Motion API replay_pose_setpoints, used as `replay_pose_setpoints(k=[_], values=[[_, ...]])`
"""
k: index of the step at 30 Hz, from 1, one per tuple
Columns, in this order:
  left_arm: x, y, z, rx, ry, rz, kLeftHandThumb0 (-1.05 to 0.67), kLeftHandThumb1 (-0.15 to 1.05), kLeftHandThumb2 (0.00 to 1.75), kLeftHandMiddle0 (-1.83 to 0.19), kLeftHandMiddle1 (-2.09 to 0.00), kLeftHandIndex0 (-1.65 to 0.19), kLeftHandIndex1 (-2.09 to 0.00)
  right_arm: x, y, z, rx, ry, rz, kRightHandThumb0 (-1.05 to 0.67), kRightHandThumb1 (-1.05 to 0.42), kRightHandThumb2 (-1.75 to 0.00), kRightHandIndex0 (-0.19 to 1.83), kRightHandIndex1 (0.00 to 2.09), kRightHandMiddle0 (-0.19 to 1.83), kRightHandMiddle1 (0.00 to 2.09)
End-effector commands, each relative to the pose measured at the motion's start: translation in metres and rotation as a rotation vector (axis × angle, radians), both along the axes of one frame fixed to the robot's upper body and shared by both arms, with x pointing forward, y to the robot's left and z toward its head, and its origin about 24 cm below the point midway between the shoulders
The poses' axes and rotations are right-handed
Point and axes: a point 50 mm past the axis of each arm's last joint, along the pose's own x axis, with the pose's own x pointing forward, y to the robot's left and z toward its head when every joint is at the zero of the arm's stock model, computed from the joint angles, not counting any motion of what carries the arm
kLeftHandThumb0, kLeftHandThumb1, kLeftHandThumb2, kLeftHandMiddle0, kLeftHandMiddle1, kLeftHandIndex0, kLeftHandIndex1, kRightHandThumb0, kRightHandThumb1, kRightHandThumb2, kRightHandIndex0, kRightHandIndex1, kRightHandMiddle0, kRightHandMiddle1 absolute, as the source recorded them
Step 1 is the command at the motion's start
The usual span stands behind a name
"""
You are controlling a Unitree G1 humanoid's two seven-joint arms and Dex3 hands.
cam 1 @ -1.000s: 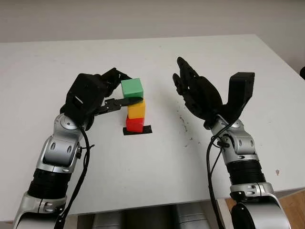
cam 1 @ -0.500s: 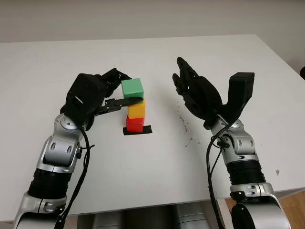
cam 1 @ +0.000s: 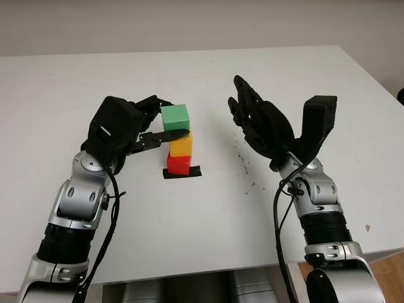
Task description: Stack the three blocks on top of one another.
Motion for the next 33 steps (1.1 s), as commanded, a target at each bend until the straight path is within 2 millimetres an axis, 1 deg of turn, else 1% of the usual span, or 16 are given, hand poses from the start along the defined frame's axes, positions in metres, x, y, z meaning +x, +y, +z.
replay_pose_setpoints(k=[1,5,8,12,14,15,17,19,23,28,32,33], values=[[-0.001,-0.002,0.006,-0.006,-0.019,-0.014,-0.59,0.90,0.05,0.05,-0.05,-0.30,-0.50,0.001,0.001,0.008,-0.003,-0.035,0.004,-0.70,-1.05,-0.61,-0.14,0.06,-0.12,0.06],[-0.001,-0.001,0.007,0.003,-0.025,-0.026,-0.60,0.91,0.05,0.06,-0.05,-0.31,-0.27,0.001,0.002,0.009,-0.007,-0.032,0.005,-0.69,-1.05,-0.61,-0.14,0.06,-0.12,0.06],[-0.001,-0.002,0.008,-0.008,-0.029,-0.039,-0.60,0.90,0.05,0.05,-0.05,-0.26,-0.18,0.001,0.002,0.009,-0.005,-0.032,0.001,-0.69,-1.05,-0.61,-0.13,0.06,-0.11,0.06],[-0.002,-0.003,0.008,-0.013,-0.047,-0.058,-0.63,0.89,0.05,0.06,-0.05,-0.17,-0.09,0.001,0.002,0.008,0.000,-0.033,0.000,-0.69,-1.05,-0.60,-0.13,0.06,-0.11,0.06],[-0.002,-0.004,0.009,-0.029,-0.065,-0.079,-0.70,0.90,0.05,0.13,-0.02,-0.03,-0.03,0.001,0.002,0.008,-0.001,-0.037,0.002,-0.69,-1.05,-0.60,-0.13,0.06,-0.12,0.06],[-0.003,-0.004,0.010,-0.036,-0.072,-0.091,-0.72,0.90,0.05,0.16,-0.01,0.02,-0.02,0.001,0.002,0.008,-0.003,-0.036,0.002,-0.69,-1.05,-0.60,-0.14,0.06,-0.12,0.06],[-0.004,-0.004,0.011,-0.055,-0.088,-0.115,-0.81,0.91,0.06,0.19,0.00,0.14,-0.01,0.001,0.002,0.008,-0.004,-0.036,0.002,-0.68,-1.05,-0.60,-0.14,0.05,-0.12,0.06],[-0.006,-0.003,0.014,-0.071,-0.105,-0.133,-0.85,0.92,0.06,0.19,0.00,0.18,-0.01,0.000,0.002,0.007,-0.006,-0.036,0.001,-0.68,-1.05,-0.59,-0.14,0.05,-0.12,0.06],[-0.012,-0.001,0.022,-0.102,-0.131,-0.161,-0.95,0.93,0.06,0.19,0.00,0.19,0.00,-0.001,0.002,0.007,0.001,-0.033,-0.002,-0.67,-1.05,-0.59,-0.13,0.06,-0.11,0.06],[-0.023,0.004,0.038,-0.111,-0.180,-0.155,-1.01,0.95,0.06,0.19,0.00,0.19,0.00,-0.001,0.002,0.006,0.003,-0.034,-0.004,-0.66,-1.05,-0.58,-0.13,0.06,-0.11,0.06],[-0.033,0.015,0.050,-0.125,-0.243,-0.139,-1.03,1.01,0.08,0.19,0.00,0.19,0.00,0.000,0.002,0.006,0.006,-0.029,-0.006,-0.66,-1.05,-0.59,-0.14,0.05,-0.12,0.05],[-0.035,0.018,0.052,-0.130,-0.262,-0.126,-1.03,1.03,0.13,0.19,0.00,0.19,0.00,0.000,0.002,0.006,0.009,-0.030,-0.006,-0.66,-1.05,-0.59,-0.14,0.05,-0.12,0.05]])
